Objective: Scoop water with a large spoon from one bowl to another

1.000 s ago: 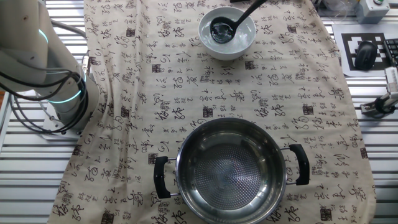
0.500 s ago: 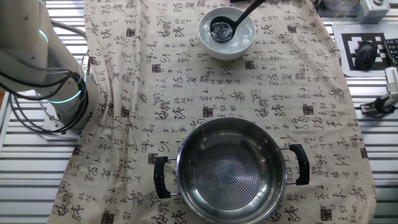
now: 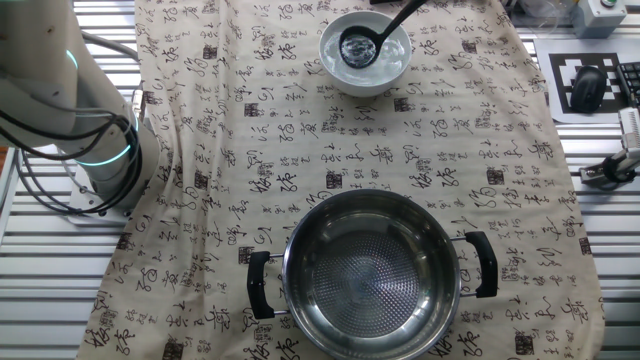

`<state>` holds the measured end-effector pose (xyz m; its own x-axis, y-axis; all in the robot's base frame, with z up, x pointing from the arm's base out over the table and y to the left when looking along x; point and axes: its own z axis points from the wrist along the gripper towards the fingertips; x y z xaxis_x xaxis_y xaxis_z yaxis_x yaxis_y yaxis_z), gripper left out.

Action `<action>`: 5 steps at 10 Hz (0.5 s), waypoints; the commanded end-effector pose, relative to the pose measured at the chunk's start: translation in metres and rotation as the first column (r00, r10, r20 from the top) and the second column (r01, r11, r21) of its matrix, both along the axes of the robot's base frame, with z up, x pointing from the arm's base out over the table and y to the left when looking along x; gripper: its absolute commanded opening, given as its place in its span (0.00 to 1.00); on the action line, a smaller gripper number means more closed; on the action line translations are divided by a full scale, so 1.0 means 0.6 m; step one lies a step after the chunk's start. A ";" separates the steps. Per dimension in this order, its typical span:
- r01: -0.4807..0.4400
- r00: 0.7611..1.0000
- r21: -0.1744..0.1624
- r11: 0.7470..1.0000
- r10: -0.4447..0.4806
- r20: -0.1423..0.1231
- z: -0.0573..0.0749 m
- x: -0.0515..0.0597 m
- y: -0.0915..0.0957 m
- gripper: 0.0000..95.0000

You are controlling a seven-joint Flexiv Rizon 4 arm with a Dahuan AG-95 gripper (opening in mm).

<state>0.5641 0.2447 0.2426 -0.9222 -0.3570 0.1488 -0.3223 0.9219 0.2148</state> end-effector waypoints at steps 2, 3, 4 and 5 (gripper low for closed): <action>0.000 1.000 0.003 1.000 0.000 -0.005 0.001 0.000 0.000 0.00; -0.001 1.000 0.006 1.000 0.001 -0.007 0.003 0.000 -0.001 0.00; -0.001 1.000 0.005 1.000 0.001 -0.010 0.005 -0.001 -0.001 0.00; -0.002 1.000 0.005 1.000 0.002 -0.015 0.008 -0.001 -0.002 0.00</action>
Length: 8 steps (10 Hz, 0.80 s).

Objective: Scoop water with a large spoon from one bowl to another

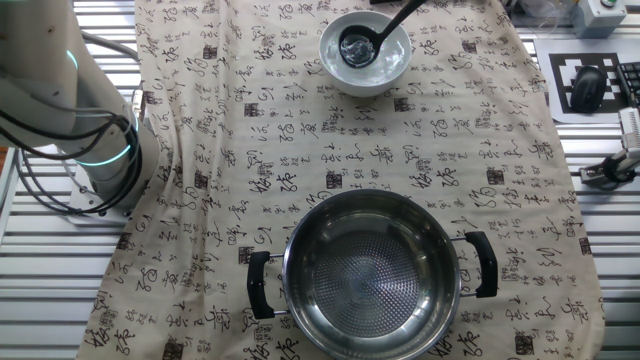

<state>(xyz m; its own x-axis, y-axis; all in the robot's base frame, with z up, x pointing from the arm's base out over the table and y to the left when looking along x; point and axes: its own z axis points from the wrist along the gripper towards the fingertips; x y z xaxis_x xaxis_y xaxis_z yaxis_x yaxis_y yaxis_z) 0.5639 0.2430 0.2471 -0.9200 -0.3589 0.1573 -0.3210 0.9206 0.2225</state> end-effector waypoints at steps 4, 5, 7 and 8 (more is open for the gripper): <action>-0.004 1.000 0.002 1.000 0.004 -0.018 0.004 -0.002 -0.001 0.00; -0.005 1.000 0.002 1.000 0.005 -0.019 0.005 -0.002 -0.001 0.00; -0.006 1.000 0.003 1.000 0.006 -0.020 0.008 -0.002 -0.002 0.00; -0.006 1.000 0.004 1.000 0.006 -0.021 0.009 -0.003 -0.003 0.00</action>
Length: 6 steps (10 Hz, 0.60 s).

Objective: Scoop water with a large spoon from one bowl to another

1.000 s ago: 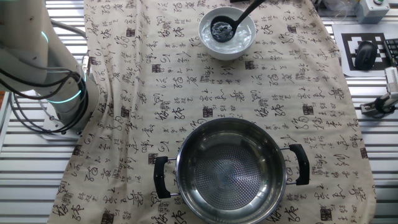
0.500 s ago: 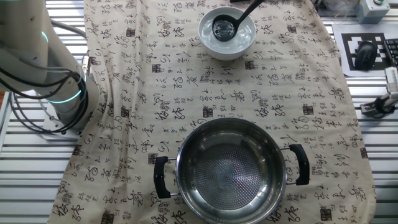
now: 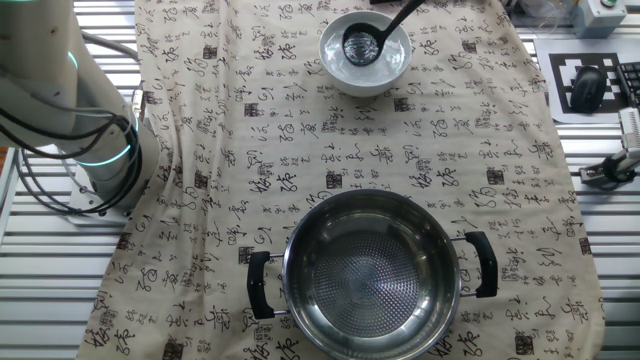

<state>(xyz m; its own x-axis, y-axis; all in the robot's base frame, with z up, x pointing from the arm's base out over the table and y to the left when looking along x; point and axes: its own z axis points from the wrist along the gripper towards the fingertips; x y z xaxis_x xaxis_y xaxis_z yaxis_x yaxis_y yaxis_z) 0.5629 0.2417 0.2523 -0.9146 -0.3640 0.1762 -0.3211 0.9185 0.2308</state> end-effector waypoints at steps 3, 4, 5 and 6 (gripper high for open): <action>0.003 1.000 0.005 1.000 -0.003 0.001 0.002 -0.001 -0.002 0.00; 0.004 1.000 0.007 1.000 -0.004 0.001 0.002 -0.001 -0.002 0.00; 0.003 1.000 0.007 1.000 -0.003 0.000 0.003 -0.001 -0.002 0.00; 0.004 1.000 0.008 1.000 -0.004 0.000 0.005 0.000 -0.002 0.00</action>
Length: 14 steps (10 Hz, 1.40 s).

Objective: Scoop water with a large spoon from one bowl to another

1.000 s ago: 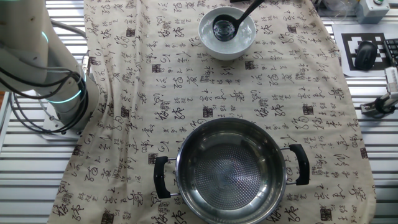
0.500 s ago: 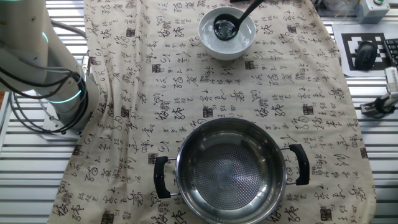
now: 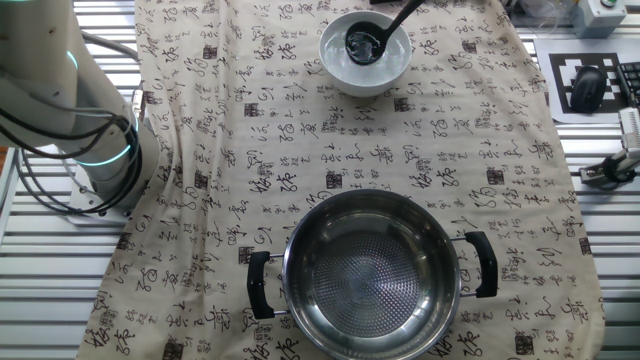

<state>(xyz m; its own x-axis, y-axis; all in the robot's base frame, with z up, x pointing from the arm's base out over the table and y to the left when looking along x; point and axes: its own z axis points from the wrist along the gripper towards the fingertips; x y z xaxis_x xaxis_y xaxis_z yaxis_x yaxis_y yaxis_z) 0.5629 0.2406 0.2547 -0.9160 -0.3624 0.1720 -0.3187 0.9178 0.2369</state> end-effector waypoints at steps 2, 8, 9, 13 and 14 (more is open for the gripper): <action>0.003 1.000 -0.001 1.000 -0.003 -0.004 0.002 0.001 0.001 0.00; -0.002 1.000 0.004 1.000 0.002 -0.011 0.011 -0.006 -0.004 0.00; -0.002 1.000 0.003 1.000 0.002 -0.013 0.014 -0.008 -0.005 0.00; -0.002 1.000 0.003 1.000 0.002 -0.022 0.023 -0.015 -0.010 0.00; -0.002 1.000 0.003 1.000 0.002 -0.023 0.025 -0.015 -0.010 0.00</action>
